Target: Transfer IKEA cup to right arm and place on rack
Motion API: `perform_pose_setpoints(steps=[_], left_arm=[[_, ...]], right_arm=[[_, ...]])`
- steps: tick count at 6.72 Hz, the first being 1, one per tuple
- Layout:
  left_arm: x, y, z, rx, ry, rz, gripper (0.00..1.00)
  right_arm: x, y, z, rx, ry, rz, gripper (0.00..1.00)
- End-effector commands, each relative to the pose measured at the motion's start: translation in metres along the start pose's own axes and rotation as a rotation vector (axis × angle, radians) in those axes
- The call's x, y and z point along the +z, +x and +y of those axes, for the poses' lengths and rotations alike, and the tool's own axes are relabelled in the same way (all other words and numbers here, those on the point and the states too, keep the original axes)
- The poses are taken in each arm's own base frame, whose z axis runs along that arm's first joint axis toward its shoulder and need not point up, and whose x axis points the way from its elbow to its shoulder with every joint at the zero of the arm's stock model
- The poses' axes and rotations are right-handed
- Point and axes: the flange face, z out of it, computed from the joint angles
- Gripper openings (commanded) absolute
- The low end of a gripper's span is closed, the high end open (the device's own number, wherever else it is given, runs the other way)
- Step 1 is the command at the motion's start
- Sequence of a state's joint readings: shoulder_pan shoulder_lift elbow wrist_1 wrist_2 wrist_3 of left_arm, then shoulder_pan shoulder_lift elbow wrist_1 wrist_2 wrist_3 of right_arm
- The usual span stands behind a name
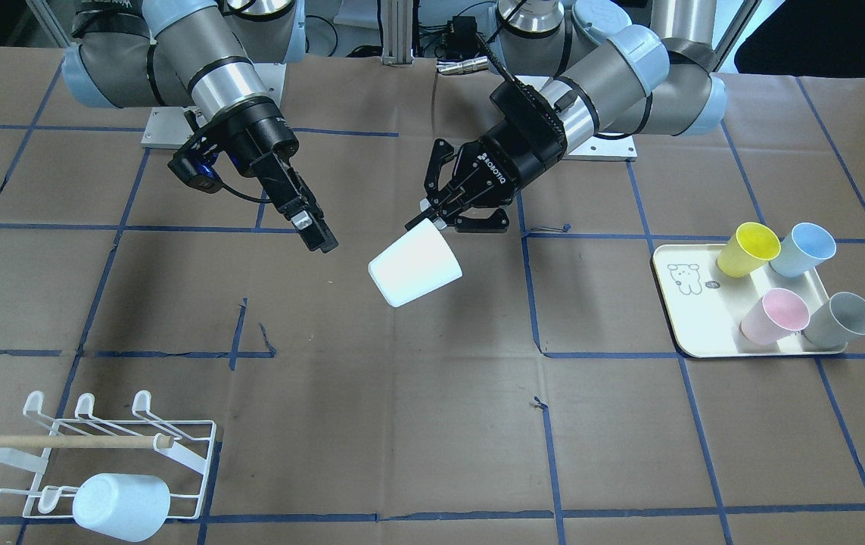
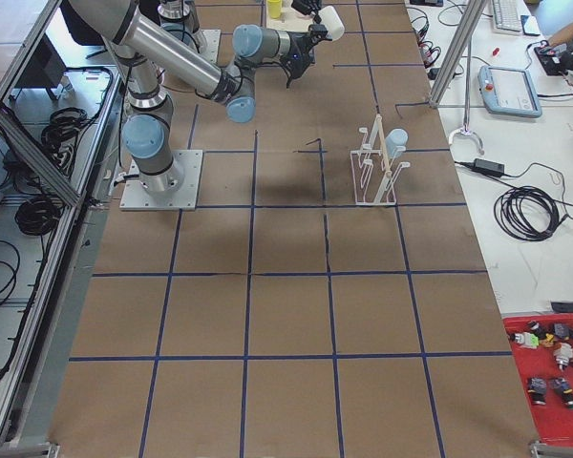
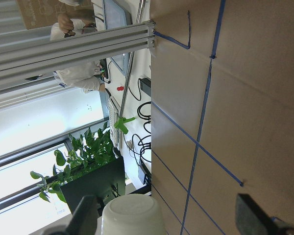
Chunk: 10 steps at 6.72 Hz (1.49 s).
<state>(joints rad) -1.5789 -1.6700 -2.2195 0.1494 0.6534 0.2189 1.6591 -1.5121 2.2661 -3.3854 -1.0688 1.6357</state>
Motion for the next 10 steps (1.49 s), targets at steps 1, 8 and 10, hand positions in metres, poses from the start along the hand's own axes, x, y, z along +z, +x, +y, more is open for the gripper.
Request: perform_pose_setpoints(steps=[1,8,10], left_arm=[[0.003,0.015,0.001,0.009,0.000,0.027,0.01],[0.004,0.013,0.001,-0.002,-0.002,0.025,0.02],[0.003,0.014,0.001,0.000,-0.001,0.025,0.02]], right_arm=[[0.005,0.003,0.017,-0.011,-0.047,0.011,1.00],[0.027,-0.009,0.025,-0.019,-0.102,0.026,1.00],[0.034,-0.012,0.025,-0.022,-0.108,0.026,1.00]])
